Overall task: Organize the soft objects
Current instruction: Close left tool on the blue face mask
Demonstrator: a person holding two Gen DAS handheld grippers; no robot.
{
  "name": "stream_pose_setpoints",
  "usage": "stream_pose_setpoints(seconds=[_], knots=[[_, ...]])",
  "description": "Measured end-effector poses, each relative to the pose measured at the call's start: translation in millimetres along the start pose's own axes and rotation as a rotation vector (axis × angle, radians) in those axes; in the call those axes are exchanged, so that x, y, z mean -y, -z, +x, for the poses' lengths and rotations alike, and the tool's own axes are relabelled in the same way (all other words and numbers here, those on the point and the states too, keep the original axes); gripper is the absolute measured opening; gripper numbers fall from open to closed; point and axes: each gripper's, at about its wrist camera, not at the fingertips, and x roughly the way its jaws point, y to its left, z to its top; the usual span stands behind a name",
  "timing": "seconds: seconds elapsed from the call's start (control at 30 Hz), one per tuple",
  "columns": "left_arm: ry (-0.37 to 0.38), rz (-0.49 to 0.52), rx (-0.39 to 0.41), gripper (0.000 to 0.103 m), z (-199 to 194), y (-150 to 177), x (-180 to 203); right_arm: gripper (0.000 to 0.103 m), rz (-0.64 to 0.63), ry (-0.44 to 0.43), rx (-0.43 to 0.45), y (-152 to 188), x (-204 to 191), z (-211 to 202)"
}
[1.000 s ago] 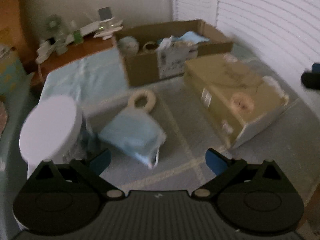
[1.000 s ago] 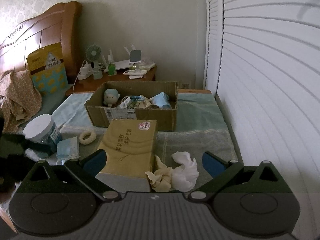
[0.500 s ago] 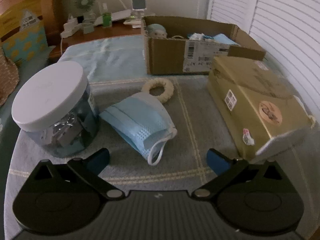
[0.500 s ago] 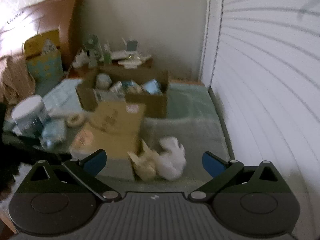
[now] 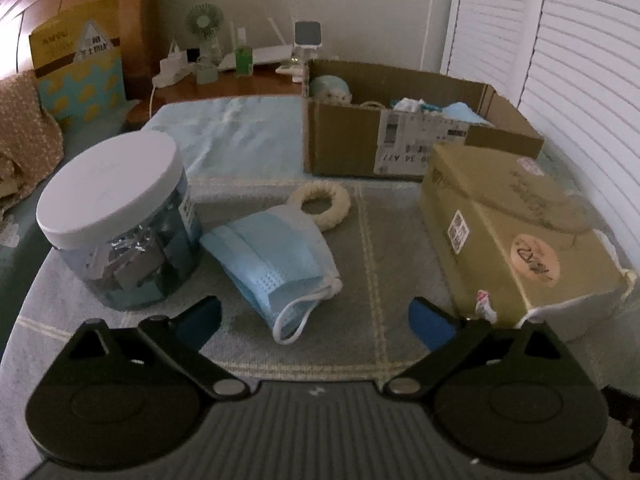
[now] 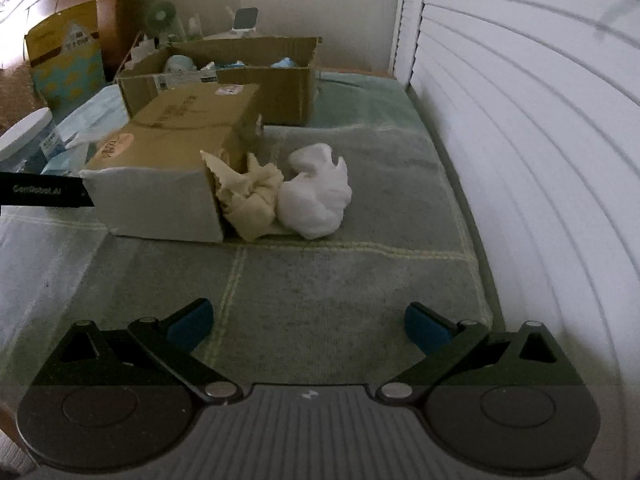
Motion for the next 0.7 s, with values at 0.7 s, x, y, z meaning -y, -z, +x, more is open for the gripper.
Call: stream_pose_setpoints(seconds=[0.7], knots=[[-0.040,-0.168,0.033,0.078,13,-14,-21,0.103,0.007,0.012,0.062,9,0,-5]])
